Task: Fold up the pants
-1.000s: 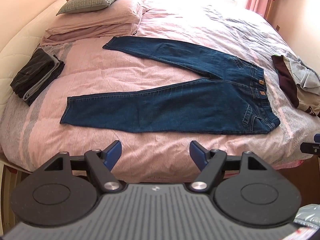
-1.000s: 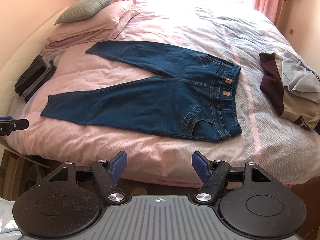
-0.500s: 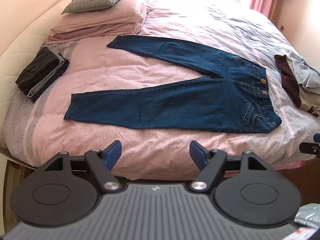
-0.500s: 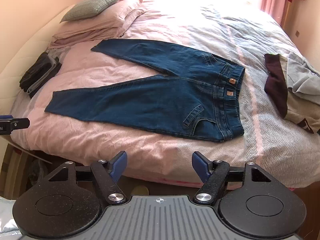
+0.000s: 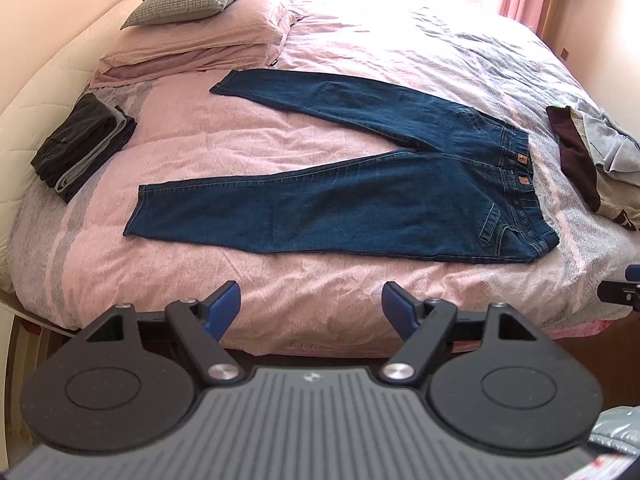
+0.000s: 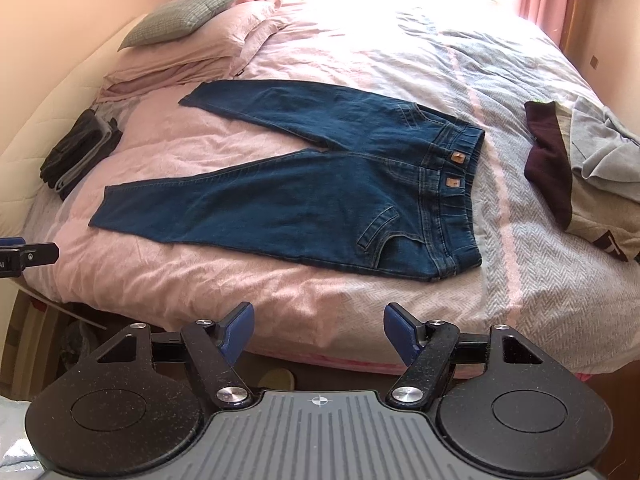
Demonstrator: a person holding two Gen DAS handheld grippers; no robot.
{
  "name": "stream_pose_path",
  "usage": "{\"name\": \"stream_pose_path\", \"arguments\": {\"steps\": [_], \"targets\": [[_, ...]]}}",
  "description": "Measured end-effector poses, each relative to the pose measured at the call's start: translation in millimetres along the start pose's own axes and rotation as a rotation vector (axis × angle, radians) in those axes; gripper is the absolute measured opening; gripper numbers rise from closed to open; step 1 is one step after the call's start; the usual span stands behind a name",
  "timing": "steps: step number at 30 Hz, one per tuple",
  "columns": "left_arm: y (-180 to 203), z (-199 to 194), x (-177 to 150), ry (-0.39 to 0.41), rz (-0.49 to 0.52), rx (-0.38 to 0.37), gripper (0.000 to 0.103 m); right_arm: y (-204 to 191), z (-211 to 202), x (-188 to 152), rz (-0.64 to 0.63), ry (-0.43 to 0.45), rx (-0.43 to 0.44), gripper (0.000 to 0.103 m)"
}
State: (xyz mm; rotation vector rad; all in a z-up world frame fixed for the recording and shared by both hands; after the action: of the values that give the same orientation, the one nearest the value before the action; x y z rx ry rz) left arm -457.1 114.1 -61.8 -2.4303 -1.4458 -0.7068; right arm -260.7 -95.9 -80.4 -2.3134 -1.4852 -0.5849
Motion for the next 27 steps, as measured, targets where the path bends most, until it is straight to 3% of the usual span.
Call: {"name": "stream_pose_path", "arguments": {"steps": [12,17,21,27], "targets": [[13,31,53,0.042,0.083,-0.099,0.088,15,12,35,0.045,0.076,-0.089,0.069],[17,61,103,0.067,0.154,-0.151,0.091,25,35,68,0.134,0.084,-0.142,0.069],[16,87,150,0.116,0.223,-0.165,0.096,30,55,97,0.247,0.113,-0.134,0.069],[10,140,206,0.055,0.290,-0.237,0.096,38,85,123,0.357,0.169,-0.205,0.068]]}}
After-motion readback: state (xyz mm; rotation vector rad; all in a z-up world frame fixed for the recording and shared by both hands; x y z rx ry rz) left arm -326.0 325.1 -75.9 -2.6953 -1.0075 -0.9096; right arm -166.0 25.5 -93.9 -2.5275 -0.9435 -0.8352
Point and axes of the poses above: each gripper's, at about its wrist camera, not at the fingertips, and z roughly the way its jaws point, y to its right, x to its top, the point moved 8 cm from there along z, roughly the way its jaws point, and after that the axes turned 14 degrees about -z, right-handed, at the moved point
